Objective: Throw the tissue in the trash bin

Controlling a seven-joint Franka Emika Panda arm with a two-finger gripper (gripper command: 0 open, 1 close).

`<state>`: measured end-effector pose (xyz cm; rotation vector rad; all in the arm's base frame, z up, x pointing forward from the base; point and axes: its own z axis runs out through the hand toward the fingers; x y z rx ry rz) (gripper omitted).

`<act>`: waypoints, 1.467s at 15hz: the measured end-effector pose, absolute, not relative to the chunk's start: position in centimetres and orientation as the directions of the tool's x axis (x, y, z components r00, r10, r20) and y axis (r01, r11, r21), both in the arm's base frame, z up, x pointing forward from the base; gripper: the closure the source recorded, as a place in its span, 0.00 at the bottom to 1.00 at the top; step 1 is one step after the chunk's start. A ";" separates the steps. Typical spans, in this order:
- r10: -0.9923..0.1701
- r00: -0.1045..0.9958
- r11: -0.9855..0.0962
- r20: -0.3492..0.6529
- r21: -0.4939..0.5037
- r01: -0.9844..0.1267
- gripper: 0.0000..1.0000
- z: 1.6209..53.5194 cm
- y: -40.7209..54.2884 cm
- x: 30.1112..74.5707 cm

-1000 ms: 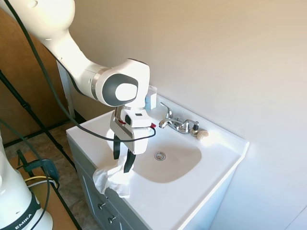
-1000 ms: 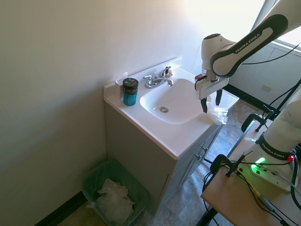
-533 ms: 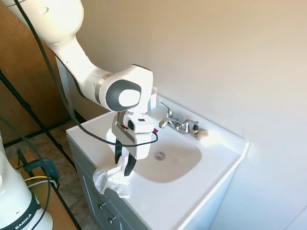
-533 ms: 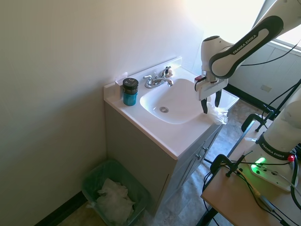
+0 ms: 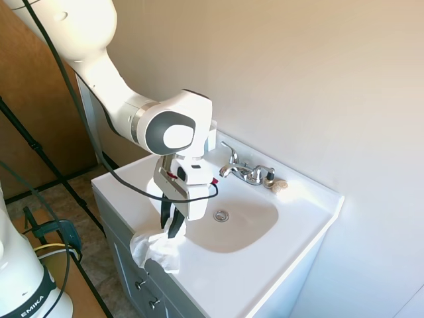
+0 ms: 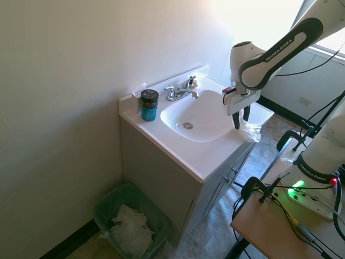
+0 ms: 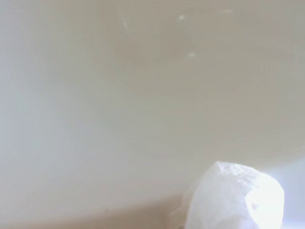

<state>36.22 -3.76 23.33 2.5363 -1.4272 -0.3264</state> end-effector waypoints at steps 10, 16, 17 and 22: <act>-0.840 0.538 -0.537 -0.064 0.230 -0.812 1.00 24.5 -2.7 37.1; -0.781 0.624 -0.618 0.015 0.118 -0.777 1.00 33.7 8.8 40.9; -0.772 0.634 -0.629 0.036 0.096 -0.772 1.00 34.9 11.5 41.5; -0.707 0.702 -0.704 0.083 0.011 -0.710 1.00 36.1 25.1 45.1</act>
